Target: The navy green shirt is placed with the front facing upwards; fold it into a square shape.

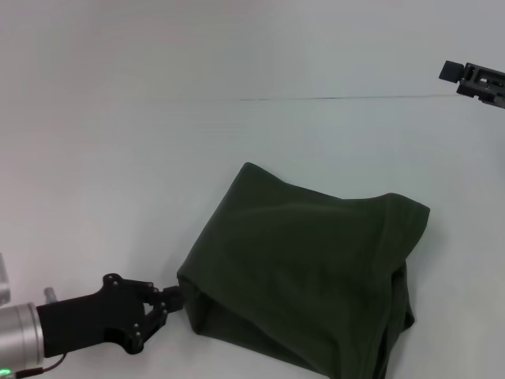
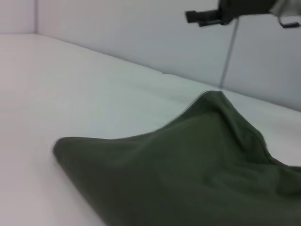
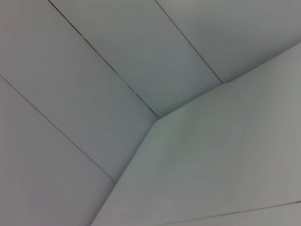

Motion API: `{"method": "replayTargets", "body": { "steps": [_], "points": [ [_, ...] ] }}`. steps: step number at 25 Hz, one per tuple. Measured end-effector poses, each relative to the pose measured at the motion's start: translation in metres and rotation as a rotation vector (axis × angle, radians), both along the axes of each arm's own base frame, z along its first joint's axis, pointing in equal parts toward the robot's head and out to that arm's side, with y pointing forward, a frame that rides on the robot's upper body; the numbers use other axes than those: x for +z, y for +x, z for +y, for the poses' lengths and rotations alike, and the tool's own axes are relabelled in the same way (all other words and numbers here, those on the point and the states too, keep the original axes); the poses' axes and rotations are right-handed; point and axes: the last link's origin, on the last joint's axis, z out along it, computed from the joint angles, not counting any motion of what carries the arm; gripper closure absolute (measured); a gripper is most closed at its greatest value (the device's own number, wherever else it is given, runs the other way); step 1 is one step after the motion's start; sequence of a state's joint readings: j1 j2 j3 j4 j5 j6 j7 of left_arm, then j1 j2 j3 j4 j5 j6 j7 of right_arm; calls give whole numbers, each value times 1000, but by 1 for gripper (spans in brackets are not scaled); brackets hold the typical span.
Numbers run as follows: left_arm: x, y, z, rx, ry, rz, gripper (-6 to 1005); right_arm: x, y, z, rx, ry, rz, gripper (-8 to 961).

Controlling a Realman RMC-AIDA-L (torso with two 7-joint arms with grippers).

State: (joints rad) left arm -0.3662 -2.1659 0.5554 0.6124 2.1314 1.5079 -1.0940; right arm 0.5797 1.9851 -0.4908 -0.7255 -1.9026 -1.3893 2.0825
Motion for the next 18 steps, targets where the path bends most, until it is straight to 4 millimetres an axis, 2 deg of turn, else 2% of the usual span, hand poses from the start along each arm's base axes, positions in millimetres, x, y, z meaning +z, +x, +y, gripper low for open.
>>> {"method": "replayTargets", "body": {
  "steps": [5, 10, 14, 18],
  "points": [
    [14, -4, 1, 141, 6, -93, 924, -1, -3, -3, 22, -30, 9, 135],
    [30, 1, 14, 327, -115, -171, 900, -8, -5, -16, 82, -160, -47, 136],
    [36, 20, 32, 370, -208, -197, 822, -21, -1, -31, 113, -291, -99, 141],
    [36, 41, 56, 411, -310, -143, 741, -29, 13, -45, 88, -316, -103, 145]
  ]
}}
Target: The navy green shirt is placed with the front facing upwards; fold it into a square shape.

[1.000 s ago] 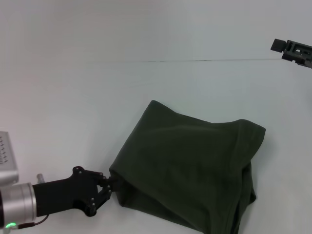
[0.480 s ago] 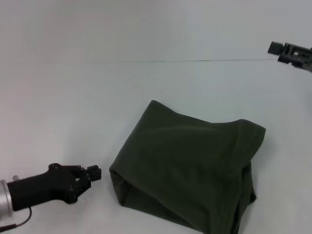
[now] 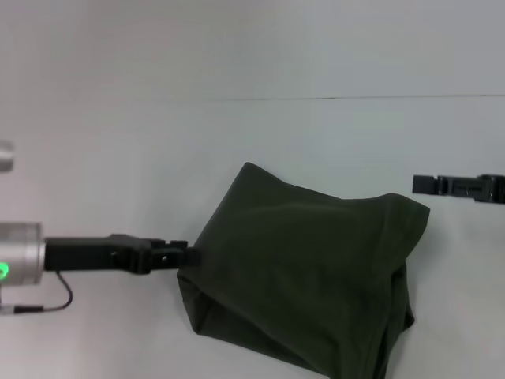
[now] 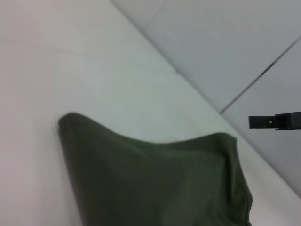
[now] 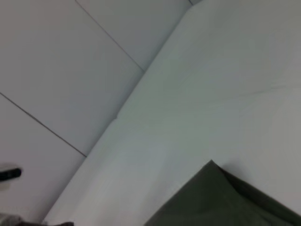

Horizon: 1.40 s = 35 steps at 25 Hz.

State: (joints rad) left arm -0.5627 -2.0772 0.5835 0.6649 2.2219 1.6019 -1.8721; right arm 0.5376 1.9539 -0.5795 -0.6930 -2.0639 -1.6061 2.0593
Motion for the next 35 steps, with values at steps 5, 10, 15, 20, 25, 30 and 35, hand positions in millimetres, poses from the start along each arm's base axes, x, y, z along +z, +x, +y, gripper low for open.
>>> {"method": "replayTargets", "body": {
  "steps": [5, 10, 15, 20, 25, 30, 35],
  "points": [
    [-4, 14, 25, 117, -99, 111, 639, -2, 12, -12, -24, 0, 13, 145],
    [-5, 15, 38, 186, -98, 186, 483, -3, 17, -19, -29, -5, 13, 145],
    [-12, 17, 42, 191, -113, 240, 329, -2, 19, -20, -25, -5, 8, 144],
    [-18, 18, 43, 192, -120, 274, 305, -1, 18, -19, -20, -5, 5, 144],
    [-19, 21, 44, 186, -128, 273, 221, 0, 16, -17, -17, -6, 4, 144],
    [-24, 23, 44, 189, -157, 286, 201, 1, 15, -15, -16, -2, 3, 144],
    [-27, 24, 44, 195, -173, 294, 200, 1, 14, -13, -13, -1, 3, 144]
  ]
}}
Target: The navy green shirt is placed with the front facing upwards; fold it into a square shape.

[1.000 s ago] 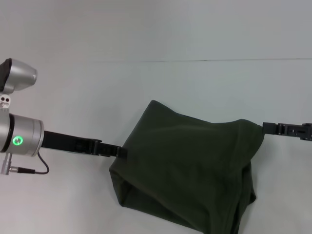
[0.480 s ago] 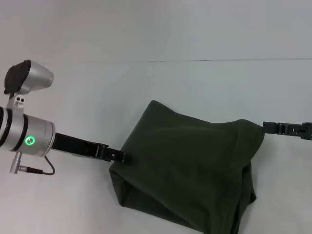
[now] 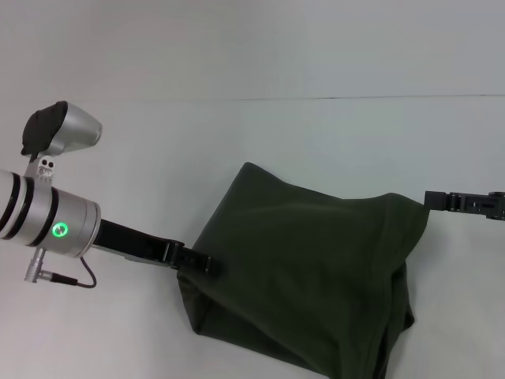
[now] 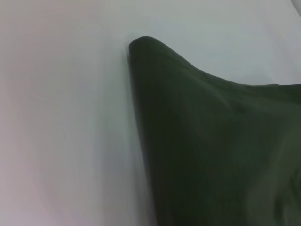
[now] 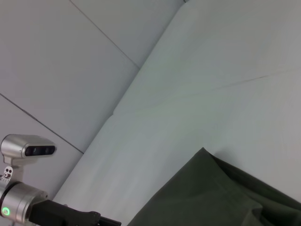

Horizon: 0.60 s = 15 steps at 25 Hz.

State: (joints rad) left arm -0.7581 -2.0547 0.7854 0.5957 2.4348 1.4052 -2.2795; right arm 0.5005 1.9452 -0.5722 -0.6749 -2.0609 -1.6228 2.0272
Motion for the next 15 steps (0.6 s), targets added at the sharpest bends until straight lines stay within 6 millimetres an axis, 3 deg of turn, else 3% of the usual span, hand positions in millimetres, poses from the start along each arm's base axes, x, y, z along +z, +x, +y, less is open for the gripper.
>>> {"method": "replayTargets", "body": {
  "steps": [8, 13, 15],
  "points": [
    [-1, 1, -2, 19, -11, -8, 212, 0, -1, 1, 3, 4, -1, 145],
    [-1, 2, -3, 18, -20, -10, 333, 0, -1, 1, 3, 5, 0, 145],
    [-1, 2, -3, 17, -21, -11, 472, 0, -1, 1, 3, 5, 0, 145]
  ]
}}
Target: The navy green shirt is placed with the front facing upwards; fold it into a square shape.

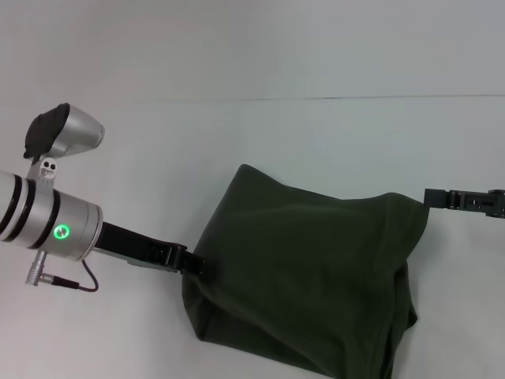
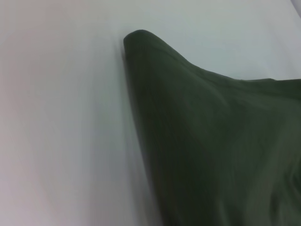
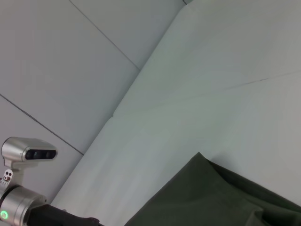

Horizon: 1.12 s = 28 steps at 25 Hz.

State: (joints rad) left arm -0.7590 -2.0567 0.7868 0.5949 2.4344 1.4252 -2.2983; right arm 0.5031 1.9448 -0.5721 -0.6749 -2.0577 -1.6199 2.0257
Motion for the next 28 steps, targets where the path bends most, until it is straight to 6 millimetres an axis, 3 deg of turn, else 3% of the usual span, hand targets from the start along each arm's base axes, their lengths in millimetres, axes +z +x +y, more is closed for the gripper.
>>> {"method": "replayTargets", "body": {
  "steps": [6, 18, 28],
  "points": [
    [0, -1, -1, -2, 4, -6, 788, 0, -1, 1, 6, 1, -1, 144],
    [3, -13, -10, 39, 45, -71, 875, -1, -5, 4, 19, 1, -1, 145],
    [14, -38, -44, 157, 37, -195, 876, -2, -9, 7, 29, 1, 0, 144]
  ]
}}
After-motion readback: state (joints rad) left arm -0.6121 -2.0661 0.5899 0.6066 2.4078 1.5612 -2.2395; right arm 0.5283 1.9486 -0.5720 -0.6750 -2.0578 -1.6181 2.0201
